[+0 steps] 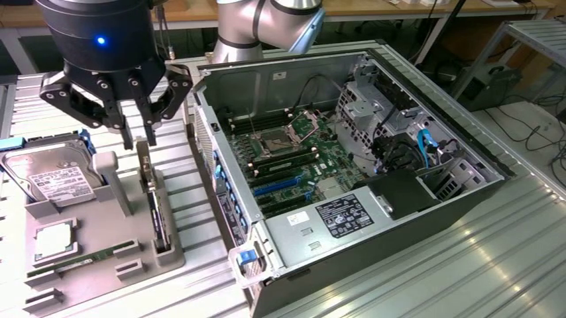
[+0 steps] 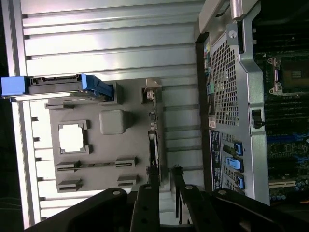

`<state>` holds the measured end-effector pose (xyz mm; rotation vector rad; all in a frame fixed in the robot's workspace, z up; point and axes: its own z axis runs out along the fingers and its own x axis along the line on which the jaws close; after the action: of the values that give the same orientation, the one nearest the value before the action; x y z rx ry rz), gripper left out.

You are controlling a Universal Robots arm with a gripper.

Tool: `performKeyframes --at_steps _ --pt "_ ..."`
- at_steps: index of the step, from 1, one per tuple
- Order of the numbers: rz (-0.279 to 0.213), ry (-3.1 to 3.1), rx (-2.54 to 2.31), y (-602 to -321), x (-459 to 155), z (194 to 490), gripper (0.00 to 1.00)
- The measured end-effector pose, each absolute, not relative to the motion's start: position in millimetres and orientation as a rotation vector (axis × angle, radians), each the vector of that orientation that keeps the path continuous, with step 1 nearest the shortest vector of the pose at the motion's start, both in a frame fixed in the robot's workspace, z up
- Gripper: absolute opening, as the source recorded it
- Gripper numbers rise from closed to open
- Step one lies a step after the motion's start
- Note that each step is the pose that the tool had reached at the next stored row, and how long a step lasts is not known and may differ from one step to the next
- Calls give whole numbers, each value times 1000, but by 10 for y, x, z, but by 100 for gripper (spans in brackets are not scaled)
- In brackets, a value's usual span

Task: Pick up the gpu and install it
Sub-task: 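Pick up the gpu and move the gpu toward the slot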

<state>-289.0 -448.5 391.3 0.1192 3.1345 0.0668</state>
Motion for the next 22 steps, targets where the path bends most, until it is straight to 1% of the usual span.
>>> performKeyframes --at_steps 1,2,3,6,7,8,22 --pt "67 3135 119 -4485 -2890 3913 30" --pt "67 3135 119 -4485 -2890 3913 36" --pt "67 3135 119 -4485 -2890 3913 36" --pt "67 3135 110 -4471 -2890 3907 54" --pt "67 3136 100 -4467 -2890 3903 54" --pt "67 3136 79 -4461 -2891 3889 60" --pt "67 3137 54 -4458 -2900 3678 60"
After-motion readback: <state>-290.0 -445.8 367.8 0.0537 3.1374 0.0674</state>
